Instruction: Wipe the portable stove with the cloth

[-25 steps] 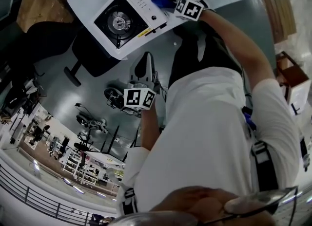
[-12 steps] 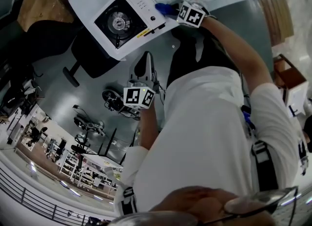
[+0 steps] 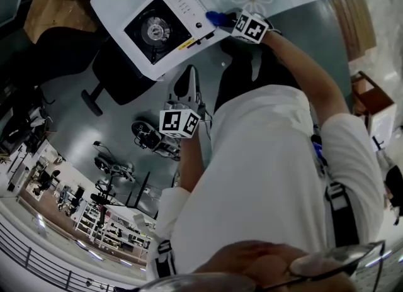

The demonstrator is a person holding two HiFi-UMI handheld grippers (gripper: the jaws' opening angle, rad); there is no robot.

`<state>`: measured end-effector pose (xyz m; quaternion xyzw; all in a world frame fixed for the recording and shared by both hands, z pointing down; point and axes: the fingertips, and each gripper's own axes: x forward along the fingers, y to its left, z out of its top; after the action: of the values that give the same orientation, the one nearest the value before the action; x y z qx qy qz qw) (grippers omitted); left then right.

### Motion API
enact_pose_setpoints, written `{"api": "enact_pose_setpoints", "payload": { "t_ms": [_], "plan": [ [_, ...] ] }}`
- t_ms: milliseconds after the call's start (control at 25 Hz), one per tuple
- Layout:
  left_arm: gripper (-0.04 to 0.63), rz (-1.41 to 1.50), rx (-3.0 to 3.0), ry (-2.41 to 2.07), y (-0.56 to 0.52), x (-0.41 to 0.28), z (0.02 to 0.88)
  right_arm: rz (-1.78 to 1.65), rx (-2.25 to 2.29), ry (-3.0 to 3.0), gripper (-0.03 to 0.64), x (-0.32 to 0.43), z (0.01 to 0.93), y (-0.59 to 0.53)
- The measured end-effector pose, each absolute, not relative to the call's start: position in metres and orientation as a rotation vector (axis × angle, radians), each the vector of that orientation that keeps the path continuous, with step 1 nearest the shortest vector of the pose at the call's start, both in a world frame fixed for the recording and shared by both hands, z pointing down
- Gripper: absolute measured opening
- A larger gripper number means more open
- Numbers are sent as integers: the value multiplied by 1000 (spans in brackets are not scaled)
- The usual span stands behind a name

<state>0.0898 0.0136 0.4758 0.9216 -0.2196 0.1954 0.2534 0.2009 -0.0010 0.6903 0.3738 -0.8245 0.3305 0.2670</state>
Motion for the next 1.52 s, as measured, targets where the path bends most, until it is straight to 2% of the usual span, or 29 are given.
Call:
{"api": "enact_pose_setpoints", "payload": {
  "t_ms": [480,960,1520],
  "plan": [
    [32,489,2476,-593,-9,55,479,896,1129,-2108,119,247,649,-24],
    [32,427,2441,-645,-23,31,472,813,1047,-2032,118,251,611,-76],
    [32,379,2360,-813,-48,51,472,758,914,-1968,120,279,612,-187]
  ]
}}
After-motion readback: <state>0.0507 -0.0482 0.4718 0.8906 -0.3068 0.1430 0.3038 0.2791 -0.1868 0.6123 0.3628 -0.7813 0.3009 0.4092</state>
